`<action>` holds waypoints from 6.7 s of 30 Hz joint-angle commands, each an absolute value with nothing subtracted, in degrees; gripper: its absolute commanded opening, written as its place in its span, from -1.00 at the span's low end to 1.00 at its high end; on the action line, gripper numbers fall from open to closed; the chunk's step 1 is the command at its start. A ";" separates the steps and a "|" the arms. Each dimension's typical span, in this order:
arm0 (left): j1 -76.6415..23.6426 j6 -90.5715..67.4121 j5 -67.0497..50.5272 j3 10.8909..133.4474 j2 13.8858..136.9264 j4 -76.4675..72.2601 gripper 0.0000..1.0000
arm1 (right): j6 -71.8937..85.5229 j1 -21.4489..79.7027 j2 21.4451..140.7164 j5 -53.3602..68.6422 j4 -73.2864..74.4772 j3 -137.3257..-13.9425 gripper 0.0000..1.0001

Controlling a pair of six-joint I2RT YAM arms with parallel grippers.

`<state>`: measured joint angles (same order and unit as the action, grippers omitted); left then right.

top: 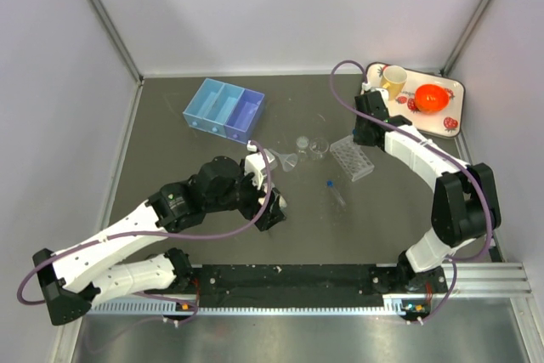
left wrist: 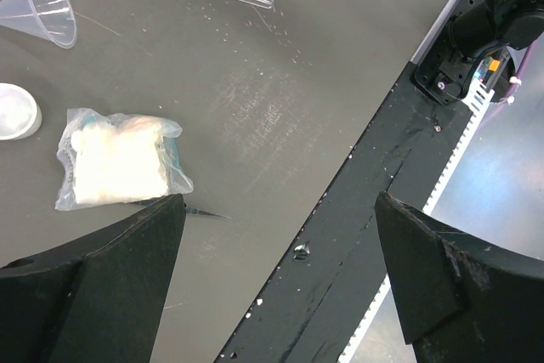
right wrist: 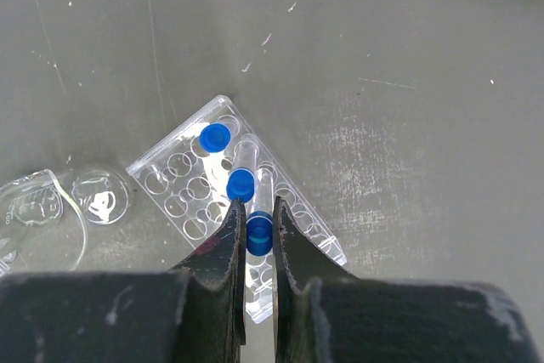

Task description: Organize the chemistry lab equipment

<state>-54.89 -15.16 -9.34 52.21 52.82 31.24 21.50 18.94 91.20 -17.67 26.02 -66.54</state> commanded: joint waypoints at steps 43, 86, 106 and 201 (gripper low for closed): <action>-54.76 -14.94 -11.69 52.38 51.42 28.30 0.97 | 13.36 18.37 86.92 -8.44 21.27 -60.91 -1.00; -58.80 -33.39 -6.51 58.52 83.81 18.36 0.96 | 18.19 31.38 56.79 -18.10 41.56 -60.56 0.06; -61.96 -51.23 4.92 87.53 114.78 29.00 0.95 | 20.30 31.73 42.02 -19.68 45.53 -55.99 0.07; -59.50 -18.72 -36.38 55.99 57.30 22.24 -1.00 | 28.74 41.65 43.85 50.10 19.25 -47.02 -0.01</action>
